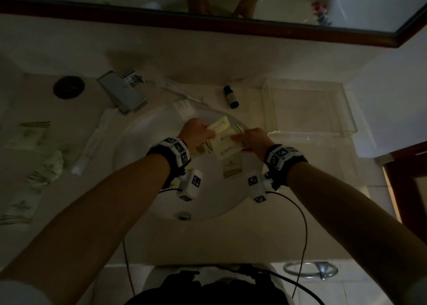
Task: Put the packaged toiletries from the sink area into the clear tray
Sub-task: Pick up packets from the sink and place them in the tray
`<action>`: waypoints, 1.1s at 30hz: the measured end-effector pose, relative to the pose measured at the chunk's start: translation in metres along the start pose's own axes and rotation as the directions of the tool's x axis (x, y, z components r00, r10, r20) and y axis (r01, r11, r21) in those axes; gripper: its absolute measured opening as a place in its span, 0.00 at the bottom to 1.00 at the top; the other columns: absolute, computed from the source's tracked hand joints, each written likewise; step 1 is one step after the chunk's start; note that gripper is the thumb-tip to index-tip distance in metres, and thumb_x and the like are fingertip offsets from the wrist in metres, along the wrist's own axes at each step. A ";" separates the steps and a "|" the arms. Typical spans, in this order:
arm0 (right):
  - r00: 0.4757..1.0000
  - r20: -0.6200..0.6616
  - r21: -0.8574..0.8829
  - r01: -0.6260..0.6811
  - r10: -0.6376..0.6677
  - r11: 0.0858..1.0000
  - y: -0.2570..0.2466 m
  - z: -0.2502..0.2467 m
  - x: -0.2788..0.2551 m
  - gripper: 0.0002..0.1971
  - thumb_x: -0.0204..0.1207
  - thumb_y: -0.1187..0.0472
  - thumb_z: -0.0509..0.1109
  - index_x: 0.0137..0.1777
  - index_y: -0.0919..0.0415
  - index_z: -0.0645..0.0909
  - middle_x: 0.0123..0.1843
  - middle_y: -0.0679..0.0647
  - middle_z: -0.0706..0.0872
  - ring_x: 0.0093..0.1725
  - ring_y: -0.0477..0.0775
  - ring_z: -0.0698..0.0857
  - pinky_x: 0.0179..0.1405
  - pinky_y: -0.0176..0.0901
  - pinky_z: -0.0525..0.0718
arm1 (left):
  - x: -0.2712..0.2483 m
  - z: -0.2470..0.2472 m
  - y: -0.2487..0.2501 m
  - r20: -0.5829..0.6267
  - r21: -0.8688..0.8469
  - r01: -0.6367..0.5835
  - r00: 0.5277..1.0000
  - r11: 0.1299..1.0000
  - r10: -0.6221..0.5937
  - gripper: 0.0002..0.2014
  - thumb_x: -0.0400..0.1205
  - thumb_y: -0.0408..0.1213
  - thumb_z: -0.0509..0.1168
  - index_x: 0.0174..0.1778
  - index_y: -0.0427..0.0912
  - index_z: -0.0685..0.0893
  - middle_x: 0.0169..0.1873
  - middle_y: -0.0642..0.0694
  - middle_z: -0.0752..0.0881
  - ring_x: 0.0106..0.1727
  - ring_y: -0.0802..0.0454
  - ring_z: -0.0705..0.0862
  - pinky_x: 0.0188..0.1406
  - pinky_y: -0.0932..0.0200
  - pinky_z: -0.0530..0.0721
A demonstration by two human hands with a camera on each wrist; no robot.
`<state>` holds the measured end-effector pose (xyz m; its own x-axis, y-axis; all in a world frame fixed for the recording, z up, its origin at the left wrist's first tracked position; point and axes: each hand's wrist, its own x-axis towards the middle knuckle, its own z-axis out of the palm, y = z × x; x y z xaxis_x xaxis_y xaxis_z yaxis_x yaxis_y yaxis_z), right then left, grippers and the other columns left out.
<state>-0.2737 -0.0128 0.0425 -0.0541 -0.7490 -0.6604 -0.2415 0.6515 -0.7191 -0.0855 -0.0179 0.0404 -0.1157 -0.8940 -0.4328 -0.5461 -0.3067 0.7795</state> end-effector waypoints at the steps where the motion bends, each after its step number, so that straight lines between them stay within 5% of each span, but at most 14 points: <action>1: 1.000 0.012 -0.011 0.007 -0.006 1.000 -0.001 -0.008 0.000 0.07 0.70 0.61 0.78 0.43 0.61 0.84 0.40 0.52 0.86 0.40 0.50 0.85 0.39 0.40 0.86 | 0.000 0.004 0.006 -0.009 0.008 0.003 1.000 1.000 -0.003 0.20 0.75 0.31 0.69 0.22 0.43 0.66 0.23 0.45 0.67 0.29 0.50 0.69 0.29 0.60 0.63; 6: 0.995 0.095 -0.014 0.018 -0.016 1.000 -0.003 -0.050 -0.003 0.09 0.70 0.63 0.78 0.46 0.64 0.82 0.44 0.55 0.85 0.46 0.54 0.85 0.48 0.44 0.86 | -0.001 0.029 0.034 -0.048 0.031 -0.006 0.999 0.999 0.008 0.18 0.75 0.32 0.70 0.21 0.43 0.72 0.21 0.46 0.71 0.24 0.53 0.71 0.25 0.62 0.67; 12: 0.996 0.088 -0.086 0.029 -0.021 0.996 0.005 -0.097 -0.004 0.18 0.70 0.58 0.78 0.57 0.66 0.81 0.48 0.56 0.84 0.48 0.54 0.82 0.36 0.41 0.79 | -0.007 0.062 0.064 -0.070 0.040 -0.038 0.997 0.998 0.040 0.13 0.76 0.31 0.69 0.26 0.42 0.78 0.22 0.50 0.74 0.24 0.58 0.73 0.21 0.69 0.71; 19: 0.998 0.048 -0.042 0.032 -0.030 0.999 0.026 -0.149 -0.010 0.22 0.72 0.60 0.75 0.64 0.69 0.80 0.49 0.57 0.83 0.46 0.55 0.80 0.36 0.43 0.77 | -0.009 0.092 0.082 -0.137 0.057 -0.039 0.990 0.998 0.047 0.07 0.75 0.33 0.69 0.41 0.31 0.85 0.30 0.43 0.79 0.30 0.52 0.76 0.30 0.61 0.73; 27: 0.995 -0.083 -0.013 -0.050 0.049 0.999 0.057 -0.187 -0.011 0.07 0.77 0.60 0.72 0.42 0.62 0.78 0.52 0.60 0.78 0.51 0.57 0.77 0.37 0.44 0.79 | -0.009 0.115 0.096 -0.198 0.094 -0.021 0.979 0.995 0.040 0.14 0.75 0.34 0.70 0.25 0.43 0.74 0.23 0.49 0.74 0.29 0.53 0.74 0.27 0.61 0.69; 33: 0.992 -0.084 0.081 -0.088 0.095 0.993 0.064 -0.182 -0.007 0.11 0.76 0.60 0.74 0.35 0.60 0.76 0.48 0.59 0.79 0.38 0.53 0.77 0.31 0.41 0.76 | -0.011 0.123 0.097 -0.213 0.123 -0.030 0.975 0.992 0.056 0.06 0.75 0.34 0.70 0.36 0.37 0.81 0.31 0.41 0.77 0.34 0.49 0.76 0.34 0.58 0.71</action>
<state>-0.4654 0.0117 0.0406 -0.1577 -0.6913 -0.7051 -0.1562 0.7225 -0.6735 -0.2389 0.0026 0.0648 0.0332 -0.9589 -0.2817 -0.6401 -0.2369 0.7308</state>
